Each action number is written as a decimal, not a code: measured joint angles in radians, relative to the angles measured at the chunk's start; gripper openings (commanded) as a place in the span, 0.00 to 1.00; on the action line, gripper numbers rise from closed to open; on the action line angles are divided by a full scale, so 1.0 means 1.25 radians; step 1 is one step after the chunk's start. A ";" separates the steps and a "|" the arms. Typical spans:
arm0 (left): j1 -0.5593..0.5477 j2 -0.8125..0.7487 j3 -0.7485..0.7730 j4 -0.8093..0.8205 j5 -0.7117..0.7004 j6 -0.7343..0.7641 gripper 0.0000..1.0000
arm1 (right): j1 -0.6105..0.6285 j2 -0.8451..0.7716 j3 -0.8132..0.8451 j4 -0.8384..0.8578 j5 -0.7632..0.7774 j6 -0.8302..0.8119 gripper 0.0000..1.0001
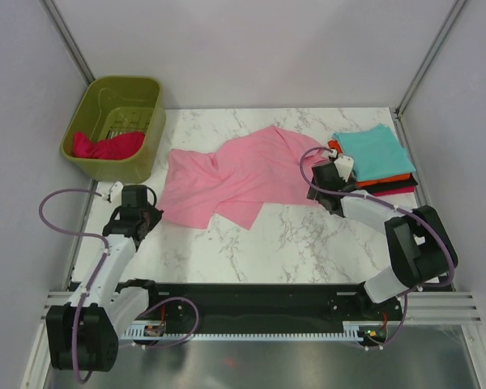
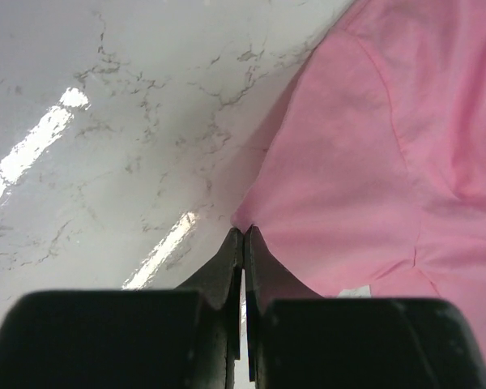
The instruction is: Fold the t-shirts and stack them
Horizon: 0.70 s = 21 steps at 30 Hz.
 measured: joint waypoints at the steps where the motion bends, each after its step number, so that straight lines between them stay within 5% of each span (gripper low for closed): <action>1: 0.002 0.009 0.000 -0.004 0.000 -0.003 0.02 | 0.000 -0.005 -0.009 0.004 -0.008 -0.001 0.84; 21: 0.049 -0.094 -0.008 -0.047 -0.036 -0.041 0.02 | -0.113 -0.067 -0.116 0.123 -0.257 0.001 0.71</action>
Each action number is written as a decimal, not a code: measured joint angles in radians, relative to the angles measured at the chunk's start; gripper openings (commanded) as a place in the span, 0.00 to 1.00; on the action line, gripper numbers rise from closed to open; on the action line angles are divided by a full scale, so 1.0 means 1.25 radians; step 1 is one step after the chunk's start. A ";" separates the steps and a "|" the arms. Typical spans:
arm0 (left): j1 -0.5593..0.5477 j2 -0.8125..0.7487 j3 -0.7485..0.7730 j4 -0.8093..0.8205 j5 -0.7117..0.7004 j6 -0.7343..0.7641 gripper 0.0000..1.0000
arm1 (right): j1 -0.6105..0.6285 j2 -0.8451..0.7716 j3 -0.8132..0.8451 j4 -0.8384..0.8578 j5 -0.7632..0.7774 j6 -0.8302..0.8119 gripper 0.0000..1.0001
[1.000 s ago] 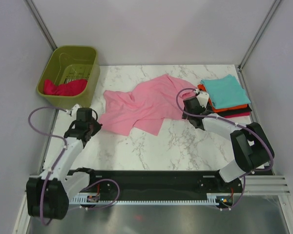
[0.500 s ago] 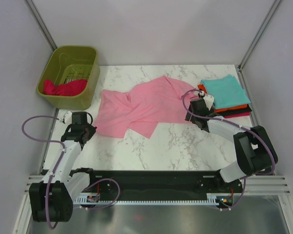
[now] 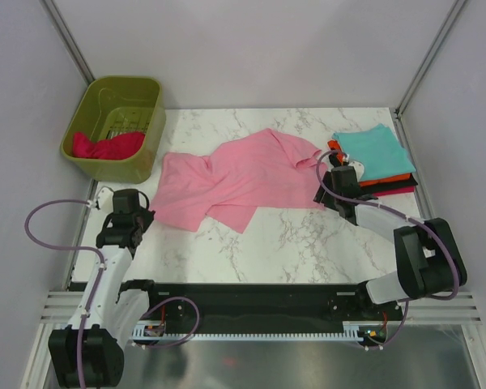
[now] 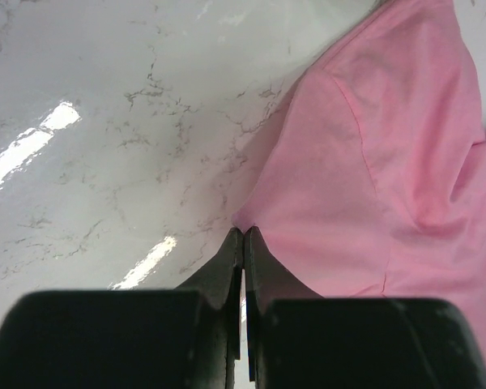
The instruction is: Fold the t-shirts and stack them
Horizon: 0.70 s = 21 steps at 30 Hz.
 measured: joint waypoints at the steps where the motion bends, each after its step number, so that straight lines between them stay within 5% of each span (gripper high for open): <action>1: 0.000 0.005 0.000 0.000 0.000 0.000 0.02 | 0.013 -0.013 -0.002 -0.002 0.006 -0.010 0.72; 10: 0.000 0.060 0.000 0.001 0.013 0.000 0.02 | 0.162 -0.017 0.031 -0.041 0.113 -0.069 0.77; 21: 0.001 0.062 0.000 0.002 0.022 0.000 0.02 | 0.162 -0.026 -0.038 0.059 -0.020 0.034 0.89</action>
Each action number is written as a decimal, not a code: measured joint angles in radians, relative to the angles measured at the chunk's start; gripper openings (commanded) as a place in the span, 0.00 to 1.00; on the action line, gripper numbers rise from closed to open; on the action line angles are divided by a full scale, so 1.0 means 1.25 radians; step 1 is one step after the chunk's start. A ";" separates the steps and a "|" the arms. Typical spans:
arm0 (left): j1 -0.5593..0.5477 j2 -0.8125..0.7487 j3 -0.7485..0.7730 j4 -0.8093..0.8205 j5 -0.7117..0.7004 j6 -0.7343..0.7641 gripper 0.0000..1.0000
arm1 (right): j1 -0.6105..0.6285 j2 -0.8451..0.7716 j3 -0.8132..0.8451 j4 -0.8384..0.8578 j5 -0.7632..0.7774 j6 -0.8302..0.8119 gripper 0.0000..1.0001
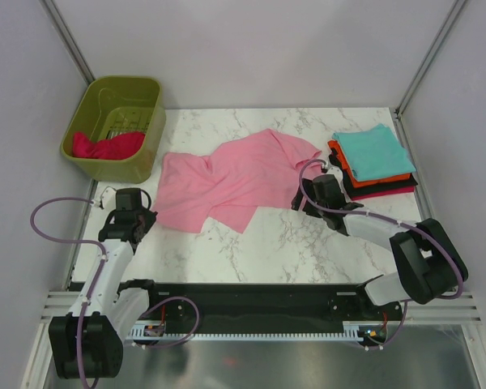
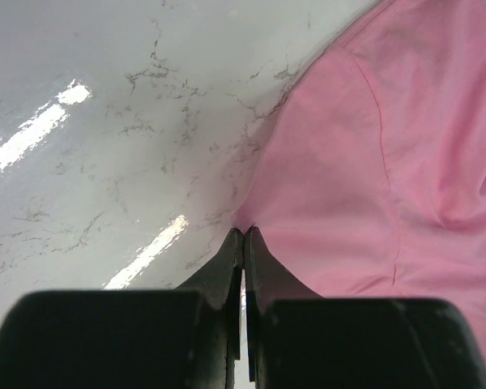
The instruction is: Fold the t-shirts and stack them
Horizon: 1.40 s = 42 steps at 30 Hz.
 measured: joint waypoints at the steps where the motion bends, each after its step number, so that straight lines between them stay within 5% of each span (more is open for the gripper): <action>1: 0.000 0.000 0.000 0.000 0.000 0.000 0.02 | 0.000 0.000 -0.007 0.009 -0.008 0.013 0.89; 18: 0.000 0.000 0.000 0.003 0.015 0.000 0.02 | 0.075 -0.101 -0.045 0.044 0.100 0.096 0.90; 29: 0.000 0.000 0.000 0.004 0.015 0.000 0.02 | 0.093 -0.015 -0.049 0.095 0.111 0.139 0.89; 42: 0.000 0.000 0.000 0.004 0.014 0.000 0.02 | -0.010 0.063 -0.060 0.180 0.190 0.197 0.73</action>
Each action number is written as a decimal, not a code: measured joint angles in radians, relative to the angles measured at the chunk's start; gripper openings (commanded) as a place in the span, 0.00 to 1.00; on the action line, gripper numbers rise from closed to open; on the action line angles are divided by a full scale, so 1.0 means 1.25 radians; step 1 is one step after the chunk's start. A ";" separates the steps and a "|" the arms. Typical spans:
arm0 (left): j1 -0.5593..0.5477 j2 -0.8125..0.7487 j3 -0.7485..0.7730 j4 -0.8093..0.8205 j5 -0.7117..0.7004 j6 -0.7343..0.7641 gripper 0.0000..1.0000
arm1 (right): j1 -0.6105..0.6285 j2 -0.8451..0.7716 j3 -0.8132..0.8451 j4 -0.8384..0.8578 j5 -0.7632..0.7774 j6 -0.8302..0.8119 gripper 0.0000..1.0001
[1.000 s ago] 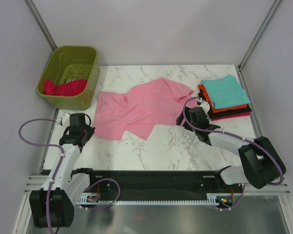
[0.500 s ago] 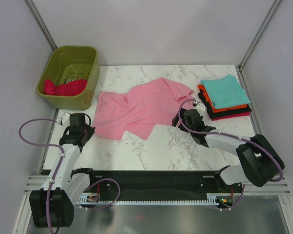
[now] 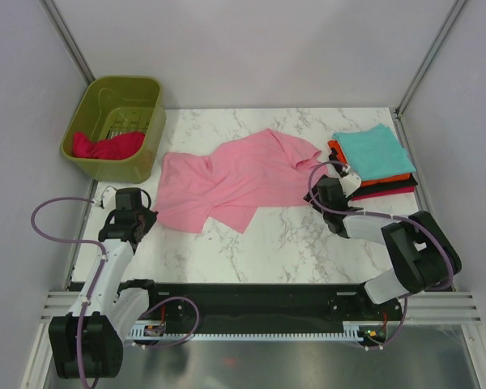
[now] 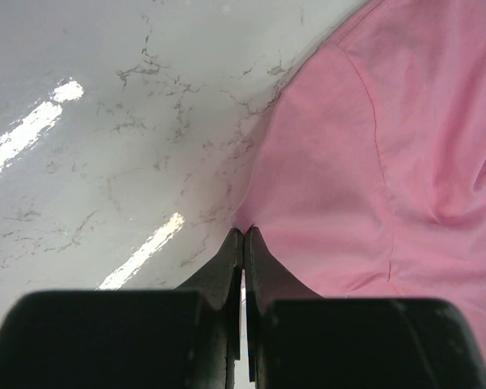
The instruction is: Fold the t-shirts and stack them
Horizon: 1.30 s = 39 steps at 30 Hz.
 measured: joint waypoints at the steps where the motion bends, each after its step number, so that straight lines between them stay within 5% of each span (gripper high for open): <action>1: 0.000 0.000 0.000 0.000 0.000 0.000 0.02 | -0.016 -0.003 -0.002 -0.003 0.008 0.003 0.72; 7: 0.007 -0.001 0.000 0.000 -0.002 0.000 0.02 | -0.099 -0.060 -0.020 -0.067 0.067 -0.005 0.62; 17: 0.008 -0.069 0.000 -0.004 -0.021 0.000 0.02 | -0.106 -0.141 -0.003 -0.147 0.111 -0.059 0.63; 29: 0.008 -0.038 0.000 -0.004 -0.021 0.000 0.02 | -0.106 -0.175 -0.025 -0.196 0.001 -0.033 0.75; 39: 0.008 -0.038 0.000 -0.004 -0.020 0.000 0.02 | -0.106 -0.133 -0.034 -0.167 -0.077 0.005 0.70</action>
